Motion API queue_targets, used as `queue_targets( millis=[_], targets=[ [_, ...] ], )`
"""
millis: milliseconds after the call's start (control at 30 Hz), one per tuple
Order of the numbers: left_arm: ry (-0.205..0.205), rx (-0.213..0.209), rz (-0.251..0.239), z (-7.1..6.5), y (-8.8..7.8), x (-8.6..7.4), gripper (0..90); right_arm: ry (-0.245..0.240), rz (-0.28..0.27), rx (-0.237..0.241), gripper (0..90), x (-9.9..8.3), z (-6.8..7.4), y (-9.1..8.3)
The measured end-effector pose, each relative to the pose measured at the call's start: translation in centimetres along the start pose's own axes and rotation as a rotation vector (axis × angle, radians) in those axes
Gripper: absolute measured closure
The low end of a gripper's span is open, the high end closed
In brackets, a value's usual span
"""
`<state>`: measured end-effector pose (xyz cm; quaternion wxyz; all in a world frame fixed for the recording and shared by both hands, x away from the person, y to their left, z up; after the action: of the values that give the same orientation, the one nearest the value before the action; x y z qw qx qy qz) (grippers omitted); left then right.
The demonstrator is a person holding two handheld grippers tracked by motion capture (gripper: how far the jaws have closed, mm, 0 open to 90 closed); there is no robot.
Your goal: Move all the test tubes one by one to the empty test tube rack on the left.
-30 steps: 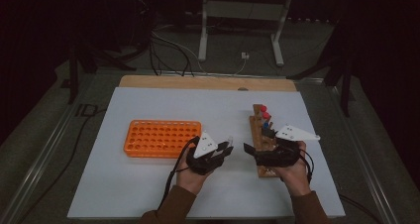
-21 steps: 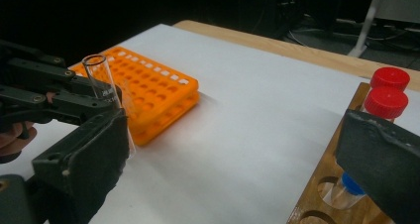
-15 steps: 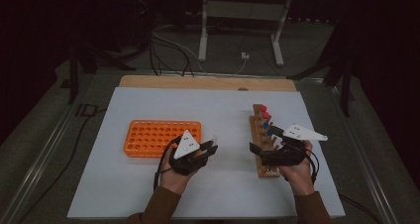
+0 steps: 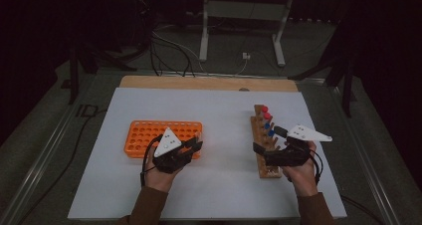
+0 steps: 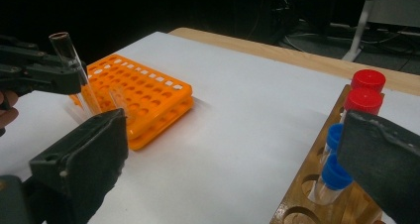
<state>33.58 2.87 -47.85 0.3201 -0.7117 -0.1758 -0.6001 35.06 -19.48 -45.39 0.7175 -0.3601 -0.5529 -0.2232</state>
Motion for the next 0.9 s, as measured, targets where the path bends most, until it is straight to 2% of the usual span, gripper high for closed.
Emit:
queue_targets(
  millis=[133,500,533,900],
  targets=[
    [-0.007,0.037,0.0,1.1,-0.3,-0.4,76.2,0.004,0.001,0.0,0.0,-0.1,0.0,0.0],
    [0.001,0.107,0.007,2.8,-0.6,-1.1,76.2,0.007,-0.005,0.006,0.0,0.0,0.1,0.0],
    [0.003,0.125,0.009,3.1,-0.4,-1.4,76.2,0.007,-0.005,0.007,0.0,0.0,0.1,0.0],
    [0.004,0.173,0.032,4.4,0.3,-2.8,76.2,0.007,-0.003,0.012,0.0,-0.1,0.2,0.1]
  ],
)
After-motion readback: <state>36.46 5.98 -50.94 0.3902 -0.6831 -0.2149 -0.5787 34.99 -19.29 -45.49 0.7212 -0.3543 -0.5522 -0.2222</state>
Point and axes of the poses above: each handheld gripper's, and its own axes: y roughly forward along the jaws, x roughly out of its top, z roughly to its left, the point moved 10 cm from there along y, roughly forward along the jaws, and after that the axes turned 7 degrees about -z, right-handed, at the moved point
